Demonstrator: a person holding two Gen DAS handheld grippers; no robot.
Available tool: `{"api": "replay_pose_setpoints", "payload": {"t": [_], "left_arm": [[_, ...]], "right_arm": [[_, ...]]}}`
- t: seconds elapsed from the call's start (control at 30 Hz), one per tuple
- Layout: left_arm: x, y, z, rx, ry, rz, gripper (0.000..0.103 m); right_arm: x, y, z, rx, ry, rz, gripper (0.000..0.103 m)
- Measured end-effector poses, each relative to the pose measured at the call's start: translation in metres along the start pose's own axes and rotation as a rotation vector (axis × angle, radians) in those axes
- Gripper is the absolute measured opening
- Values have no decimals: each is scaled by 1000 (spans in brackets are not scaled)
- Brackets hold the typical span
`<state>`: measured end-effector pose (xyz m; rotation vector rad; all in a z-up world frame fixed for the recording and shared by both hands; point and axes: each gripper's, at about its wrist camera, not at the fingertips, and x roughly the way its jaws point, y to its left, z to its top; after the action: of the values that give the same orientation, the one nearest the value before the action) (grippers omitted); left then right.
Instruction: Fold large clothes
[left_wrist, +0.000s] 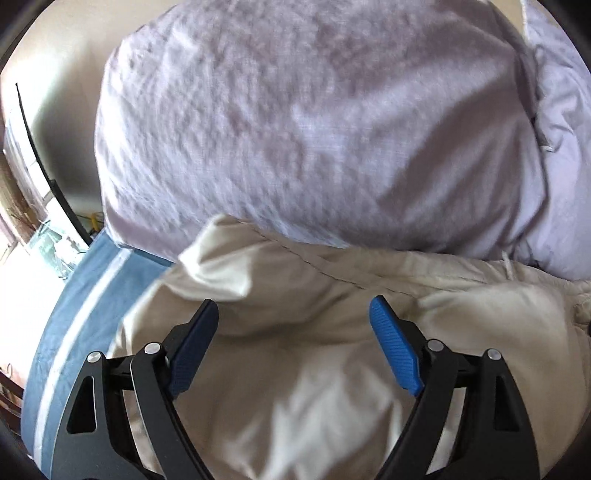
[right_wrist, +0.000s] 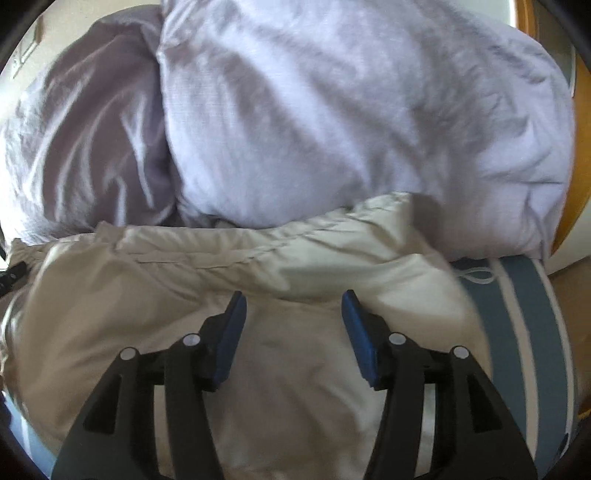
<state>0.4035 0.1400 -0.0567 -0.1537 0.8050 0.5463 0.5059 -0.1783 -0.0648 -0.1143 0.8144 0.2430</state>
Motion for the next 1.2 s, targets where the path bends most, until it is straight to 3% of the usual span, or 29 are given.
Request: {"api": "replay_pose_setpoints", "payload": {"t": [0.27, 0.83, 1.2], "left_arm": [[20, 16, -13, 22, 29, 65, 85], [62, 38, -20, -8, 37, 53, 89], [76, 42, -23, -21, 38, 45, 91]], "right_arm": [[22, -3, -11, -17, 24, -64, 57], [72, 10, -19, -15, 3, -61, 65], [71, 4, -23, -15, -12, -72, 66]]}}
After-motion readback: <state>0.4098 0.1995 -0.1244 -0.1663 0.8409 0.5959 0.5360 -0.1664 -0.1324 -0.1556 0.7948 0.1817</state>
